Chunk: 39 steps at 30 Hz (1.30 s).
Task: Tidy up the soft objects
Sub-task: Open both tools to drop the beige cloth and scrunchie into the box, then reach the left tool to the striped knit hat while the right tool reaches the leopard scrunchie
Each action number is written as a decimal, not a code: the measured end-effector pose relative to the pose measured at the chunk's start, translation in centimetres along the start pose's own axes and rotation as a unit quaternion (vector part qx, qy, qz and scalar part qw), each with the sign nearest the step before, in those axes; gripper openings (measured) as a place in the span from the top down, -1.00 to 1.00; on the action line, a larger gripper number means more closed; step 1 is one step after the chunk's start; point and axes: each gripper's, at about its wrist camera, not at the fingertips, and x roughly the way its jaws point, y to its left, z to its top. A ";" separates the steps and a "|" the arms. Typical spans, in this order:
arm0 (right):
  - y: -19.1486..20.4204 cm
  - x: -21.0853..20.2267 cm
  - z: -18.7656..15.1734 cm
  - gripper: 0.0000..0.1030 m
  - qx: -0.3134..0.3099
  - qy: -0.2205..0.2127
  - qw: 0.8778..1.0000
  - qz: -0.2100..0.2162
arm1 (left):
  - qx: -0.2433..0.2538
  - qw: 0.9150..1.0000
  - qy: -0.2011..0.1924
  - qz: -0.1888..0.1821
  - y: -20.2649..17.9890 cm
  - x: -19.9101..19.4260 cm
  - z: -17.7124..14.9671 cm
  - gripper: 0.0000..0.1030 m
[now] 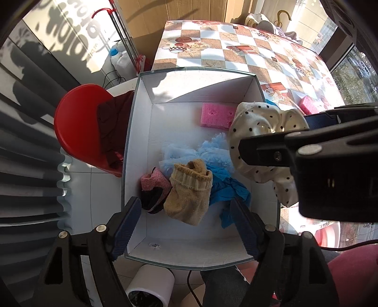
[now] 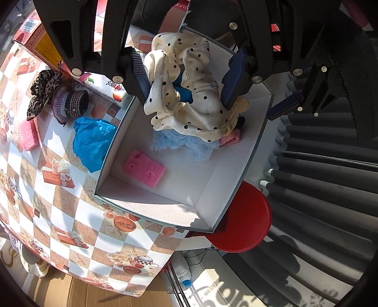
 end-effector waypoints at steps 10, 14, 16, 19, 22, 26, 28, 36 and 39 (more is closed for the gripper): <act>-1.2 0.4 0.2 -0.97 0.026 0.039 0.997 -0.056 | -0.012 0.992 -0.083 -0.097 -0.2 -1.9 -0.6 -0.79; -1.3 -0.2 0.0 -0.97 0.035 0.041 0.996 -0.069 | -0.016 0.986 -0.115 -0.120 0.3 -3.2 -0.4 -0.80; -1.1 -0.5 0.1 -0.97 0.037 0.039 0.996 -0.072 | -0.022 0.984 -0.121 -0.132 0.8 -3.4 -0.3 -0.80; -0.9 -1.0 -0.1 -0.97 0.039 0.039 0.996 -0.069 | -0.037 0.980 -0.124 -0.154 1.6 -3.5 -0.1 -0.80; -0.8 -1.5 -0.1 -0.97 0.045 0.037 0.996 -0.070 | -0.049 0.976 -0.123 -0.171 2.0 -3.6 0.0 -0.80; -1.8 -2.5 -0.2 -0.97 0.072 0.026 0.995 -0.062 | -0.046 0.978 -0.118 -0.168 2.0 -4.0 0.1 -0.80; -2.5 -3.3 -0.2 -0.97 0.086 0.015 0.994 -0.059 | -0.043 0.979 -0.112 -0.164 2.1 -4.1 0.3 -0.80; -8.6 -8.3 -1.8 -0.97 0.170 -0.045 0.983 -0.049 | 0.005 0.991 -0.093 -0.096 0.7 -4.3 2.4 -0.80; -11.8 -10.0 -3.2 -0.97 0.203 -0.059 0.976 -0.053 | 0.019 0.992 -0.086 -0.091 -0.3 -4.1 3.3 -0.80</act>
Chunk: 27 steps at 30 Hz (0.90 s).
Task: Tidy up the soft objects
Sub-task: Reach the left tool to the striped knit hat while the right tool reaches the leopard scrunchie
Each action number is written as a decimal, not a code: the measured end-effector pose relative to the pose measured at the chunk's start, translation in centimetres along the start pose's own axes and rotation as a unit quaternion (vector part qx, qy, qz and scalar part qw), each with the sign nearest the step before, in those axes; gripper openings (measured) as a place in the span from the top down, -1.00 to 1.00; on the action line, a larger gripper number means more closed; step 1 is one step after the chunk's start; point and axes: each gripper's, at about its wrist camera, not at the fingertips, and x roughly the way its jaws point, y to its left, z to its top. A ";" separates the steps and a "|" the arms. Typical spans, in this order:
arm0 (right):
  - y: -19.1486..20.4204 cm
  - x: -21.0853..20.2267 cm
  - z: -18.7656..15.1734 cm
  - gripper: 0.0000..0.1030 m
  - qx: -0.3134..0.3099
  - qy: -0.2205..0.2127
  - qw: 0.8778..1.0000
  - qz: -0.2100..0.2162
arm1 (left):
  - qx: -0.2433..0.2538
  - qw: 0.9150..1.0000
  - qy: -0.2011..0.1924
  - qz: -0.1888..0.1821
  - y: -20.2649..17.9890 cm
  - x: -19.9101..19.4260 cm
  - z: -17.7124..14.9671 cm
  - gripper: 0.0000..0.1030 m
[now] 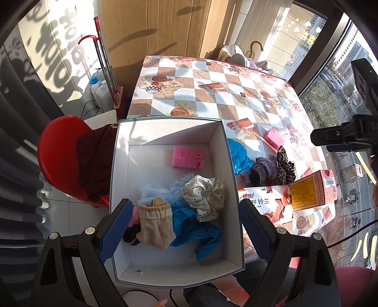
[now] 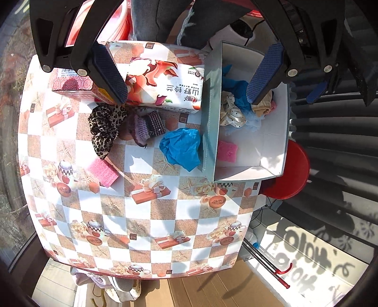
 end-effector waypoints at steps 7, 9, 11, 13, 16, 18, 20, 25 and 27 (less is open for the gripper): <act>-9.6 -1.6 0.4 -0.97 0.073 -0.008 0.997 -0.034 | 0.039 0.999 0.037 -0.005 -4.4 2.5 2.1 -0.80; -11.9 -1.4 0.6 -0.97 0.086 -0.001 0.995 -0.043 | 0.053 0.998 0.044 -0.009 -6.0 3.0 2.6 -0.80; -13.6 -0.9 0.8 -0.97 0.091 0.008 0.995 -0.047 | 0.067 0.996 0.052 -0.013 -7.7 3.7 3.3 -0.80; -14.9 0.0 1.2 -0.97 0.090 0.021 0.995 -0.047 | 0.081 0.995 0.061 -0.014 -9.5 4.5 3.9 -0.80; -16.4 1.8 1.8 -0.97 0.080 0.048 0.995 -0.043 | 0.098 0.992 0.081 -0.015 -12.1 6.2 4.8 -0.80; -17.1 3.4 2.4 -0.97 0.064 0.075 0.994 -0.042 | 0.110 0.989 0.100 -0.014 -13.7 7.7 5.2 -0.80; -17.5 4.8 2.8 -0.97 0.049 0.097 0.993 -0.045 | 0.123 0.985 0.123 -0.009 -15.2 9.5 5.5 -0.80; -18.6 9.3 4.0 -0.97 0.014 0.167 0.985 -0.047 | 0.164 0.970 0.174 0.031 -18.5 14.3 5.9 -0.80; -18.9 11.3 4.5 -0.97 0.003 0.194 0.980 -0.043 | 0.182 0.965 0.183 0.047 -19.4 15.9 6.3 -0.80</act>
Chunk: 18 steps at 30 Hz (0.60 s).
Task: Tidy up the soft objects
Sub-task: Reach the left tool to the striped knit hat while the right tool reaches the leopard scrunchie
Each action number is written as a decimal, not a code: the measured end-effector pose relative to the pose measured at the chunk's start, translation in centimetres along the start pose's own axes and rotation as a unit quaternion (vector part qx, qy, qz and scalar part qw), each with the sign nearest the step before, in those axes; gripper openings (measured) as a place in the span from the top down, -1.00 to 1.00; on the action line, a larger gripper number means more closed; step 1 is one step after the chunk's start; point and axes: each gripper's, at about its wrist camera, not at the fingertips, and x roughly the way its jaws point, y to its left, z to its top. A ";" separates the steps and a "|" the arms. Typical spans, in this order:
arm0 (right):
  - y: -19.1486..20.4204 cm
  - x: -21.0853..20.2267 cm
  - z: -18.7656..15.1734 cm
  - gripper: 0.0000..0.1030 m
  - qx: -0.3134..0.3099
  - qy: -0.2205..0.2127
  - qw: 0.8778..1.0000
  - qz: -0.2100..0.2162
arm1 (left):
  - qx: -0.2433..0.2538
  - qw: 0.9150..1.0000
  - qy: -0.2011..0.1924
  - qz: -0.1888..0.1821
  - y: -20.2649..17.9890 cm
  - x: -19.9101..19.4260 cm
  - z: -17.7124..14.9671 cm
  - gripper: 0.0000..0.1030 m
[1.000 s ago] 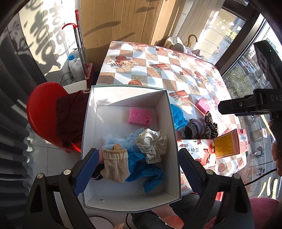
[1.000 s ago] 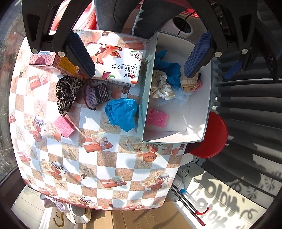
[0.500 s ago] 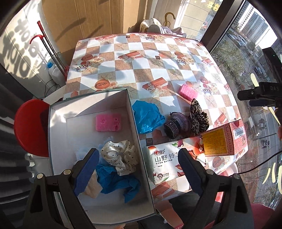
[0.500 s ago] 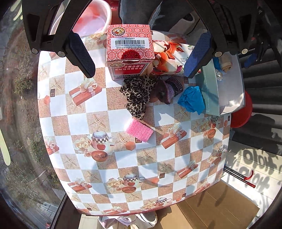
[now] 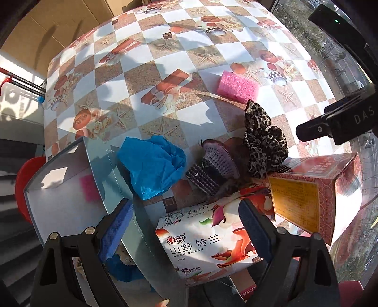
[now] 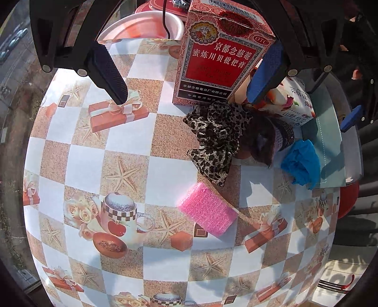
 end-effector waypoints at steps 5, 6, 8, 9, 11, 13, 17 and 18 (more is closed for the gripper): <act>0.9 3.9 2.4 -0.97 -0.045 0.053 0.998 0.000 | 0.062 0.996 0.023 0.067 -1.6 2.9 2.1 -0.80; 1.1 4.6 2.8 -0.97 -0.055 0.061 0.997 0.000 | 0.069 0.995 0.028 0.071 -1.7 3.4 2.3 -0.80; 1.3 5.9 3.5 -0.97 -0.068 0.082 0.994 0.001 | 0.080 0.993 0.043 0.071 -1.8 4.6 2.9 -0.80; 1.3 6.3 3.9 -0.97 -0.072 0.088 0.994 0.001 | 0.084 0.993 0.049 0.073 -1.9 5.0 3.1 -0.80; 1.4 7.2 4.5 -0.97 -0.086 0.109 0.990 -0.016 | 0.099 0.991 0.058 0.071 -2.2 5.8 3.7 -0.80; 1.6 7.9 4.8 -0.97 -0.101 0.122 0.987 -0.028 | 0.117 0.988 0.072 0.065 -2.7 6.8 4.3 -0.80; 1.5 8.7 5.1 -0.98 -0.103 0.117 0.988 -0.020 | 0.143 0.983 0.100 0.051 -3.5 8.5 5.0 -0.82; 1.4 8.7 5.0 -0.98 -0.104 0.112 0.988 -0.022 | 0.149 0.982 0.101 0.055 -3.8 8.7 5.2 -0.89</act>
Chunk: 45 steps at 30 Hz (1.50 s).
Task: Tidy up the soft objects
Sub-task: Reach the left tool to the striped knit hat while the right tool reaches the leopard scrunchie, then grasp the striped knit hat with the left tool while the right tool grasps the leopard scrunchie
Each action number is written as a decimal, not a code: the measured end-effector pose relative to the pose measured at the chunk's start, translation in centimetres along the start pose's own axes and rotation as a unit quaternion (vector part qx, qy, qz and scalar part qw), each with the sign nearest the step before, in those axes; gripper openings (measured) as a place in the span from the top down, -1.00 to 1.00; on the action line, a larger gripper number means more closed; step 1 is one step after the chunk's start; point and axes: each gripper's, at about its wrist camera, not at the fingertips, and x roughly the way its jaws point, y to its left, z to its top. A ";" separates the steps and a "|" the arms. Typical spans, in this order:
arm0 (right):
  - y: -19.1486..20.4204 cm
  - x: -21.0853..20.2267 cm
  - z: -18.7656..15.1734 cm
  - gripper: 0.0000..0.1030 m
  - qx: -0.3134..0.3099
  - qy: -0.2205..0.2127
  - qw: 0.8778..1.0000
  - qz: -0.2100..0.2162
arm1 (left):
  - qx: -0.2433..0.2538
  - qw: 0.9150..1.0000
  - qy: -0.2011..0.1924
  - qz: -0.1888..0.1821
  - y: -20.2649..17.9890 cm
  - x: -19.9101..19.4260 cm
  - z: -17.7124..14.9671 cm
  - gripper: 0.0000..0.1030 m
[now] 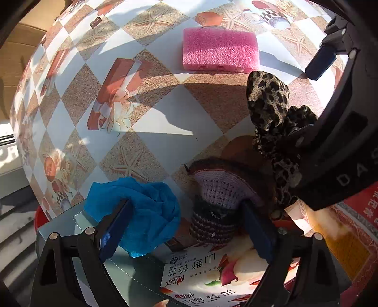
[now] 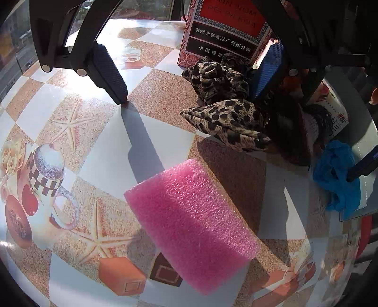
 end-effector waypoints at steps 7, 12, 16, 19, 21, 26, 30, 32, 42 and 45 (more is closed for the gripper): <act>-3.2 -0.6 -2.6 -0.98 0.034 -0.058 0.996 -0.059 | 0.028 0.998 -0.038 0.034 -0.8 -0.3 2.1 -1.00; -9.0 -1.5 -4.8 -0.98 0.123 -0.095 0.984 -0.083 | -0.009 0.992 -0.081 0.092 1.7 -1.3 5.0 -1.00; -12.9 -3.2 -8.0 -0.98 0.201 -0.149 0.967 -0.048 | -0.079 0.989 -0.121 0.025 5.6 -4.3 4.9 -1.00; -14.5 -3.1 -10.8 -0.98 0.237 -0.176 0.955 0.022 | -0.114 0.985 -0.130 -0.025 7.4 -5.4 3.5 -1.00; -14.5 -2.8 -12.0 -0.98 0.244 -0.189 0.950 0.040 | -0.123 0.984 -0.121 -0.047 6.8 -5.2 3.5 -1.00; -12.9 -3.3 -12.1 -0.98 0.234 -0.225 0.944 0.059 | -0.133 0.984 -0.101 -0.069 3.6 -4.0 3.4 -1.00; -10.6 -2.8 -9.5 -0.98 0.216 -0.225 0.950 0.028 | -0.139 0.983 -0.084 -0.086 2.2 -2.2 4.2 -1.00; -9.9 -2.6 -7.7 -0.98 0.211 -0.218 0.953 0.011 | -0.139 0.984 -0.074 -0.080 1.8 -1.3 4.8 -1.00; -7.2 -0.9 -5.6 -1.00 0.199 -0.207 0.957 -0.042 | -0.148 0.986 -0.025 -0.070 1.7 1.6 6.9 -0.61; -7.3 -0.5 -7.3 -0.84 0.203 -0.204 0.957 -0.041 | -0.144 0.985 -0.041 -0.081 1.1 0.7 6.9 -0.18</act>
